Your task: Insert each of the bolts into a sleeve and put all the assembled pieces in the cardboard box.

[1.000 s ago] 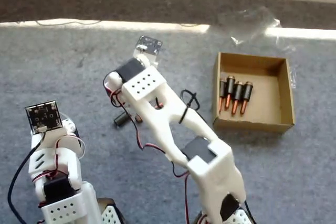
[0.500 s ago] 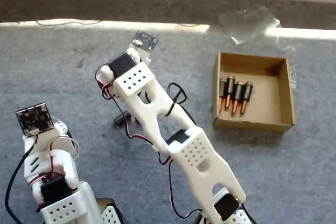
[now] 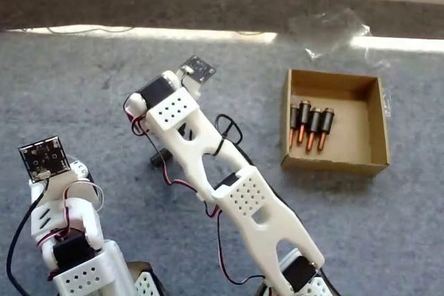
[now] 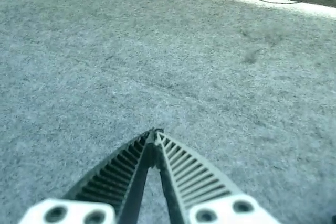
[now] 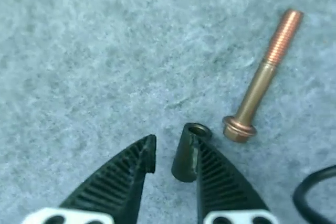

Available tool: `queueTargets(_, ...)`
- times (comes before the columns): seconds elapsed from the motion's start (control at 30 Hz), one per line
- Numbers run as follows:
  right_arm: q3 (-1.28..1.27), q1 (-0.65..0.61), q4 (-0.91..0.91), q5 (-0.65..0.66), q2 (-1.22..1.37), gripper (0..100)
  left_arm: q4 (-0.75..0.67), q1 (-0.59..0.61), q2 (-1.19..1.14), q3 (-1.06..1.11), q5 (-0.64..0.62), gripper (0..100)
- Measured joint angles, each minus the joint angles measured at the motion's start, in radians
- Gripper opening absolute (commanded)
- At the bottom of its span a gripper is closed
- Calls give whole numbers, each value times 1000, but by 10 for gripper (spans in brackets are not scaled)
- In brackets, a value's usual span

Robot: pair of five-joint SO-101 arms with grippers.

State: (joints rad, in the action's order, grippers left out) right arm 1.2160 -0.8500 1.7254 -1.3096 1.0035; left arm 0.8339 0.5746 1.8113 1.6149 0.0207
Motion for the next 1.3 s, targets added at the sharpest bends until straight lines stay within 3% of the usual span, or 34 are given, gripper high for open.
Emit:
queueTargets(0.3, 0, -77, 14, 0, 0, 91, 0, 0, 0, 0, 0, 5)
queueTargets(1.3, -64, -40, 14, -2, 9, 91, -8, 0, 0, 43, 0, 5)
